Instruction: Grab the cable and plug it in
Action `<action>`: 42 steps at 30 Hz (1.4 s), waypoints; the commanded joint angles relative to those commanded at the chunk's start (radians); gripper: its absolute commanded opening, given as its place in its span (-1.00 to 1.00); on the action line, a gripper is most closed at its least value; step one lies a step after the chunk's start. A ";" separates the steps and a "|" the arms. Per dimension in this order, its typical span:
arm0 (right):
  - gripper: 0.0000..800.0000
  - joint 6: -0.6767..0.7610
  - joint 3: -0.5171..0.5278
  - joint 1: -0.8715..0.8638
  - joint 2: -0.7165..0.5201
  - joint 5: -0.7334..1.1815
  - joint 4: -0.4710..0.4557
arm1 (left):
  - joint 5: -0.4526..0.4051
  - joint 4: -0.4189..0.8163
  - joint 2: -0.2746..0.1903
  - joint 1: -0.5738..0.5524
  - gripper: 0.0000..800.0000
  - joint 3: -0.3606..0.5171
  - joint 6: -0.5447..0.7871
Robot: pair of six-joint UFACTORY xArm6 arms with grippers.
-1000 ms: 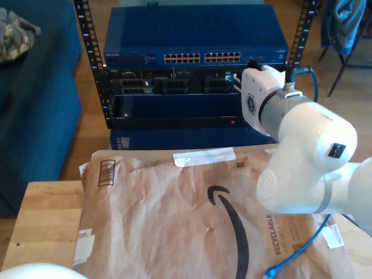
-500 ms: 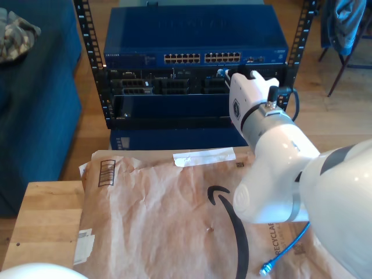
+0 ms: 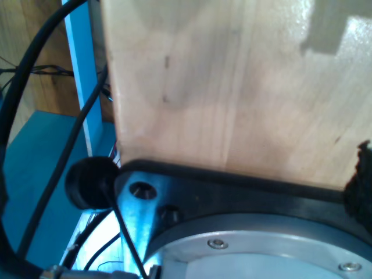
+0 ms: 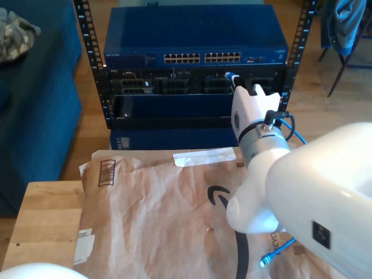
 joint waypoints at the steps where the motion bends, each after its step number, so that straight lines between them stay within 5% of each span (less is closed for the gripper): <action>1: -1.00 0.000 -0.009 0.000 0.011 -0.006 0.003 | 0.000 -0.002 0.000 0.000 1.00 0.000 0.000; 19: -1.00 -0.011 -0.198 0.002 0.170 -0.058 0.242 | 0.000 0.000 0.000 0.000 1.00 0.000 0.000; 42: -1.00 -0.063 -0.404 0.028 0.322 -0.103 0.327 | 0.000 0.000 0.000 0.000 1.00 0.000 0.002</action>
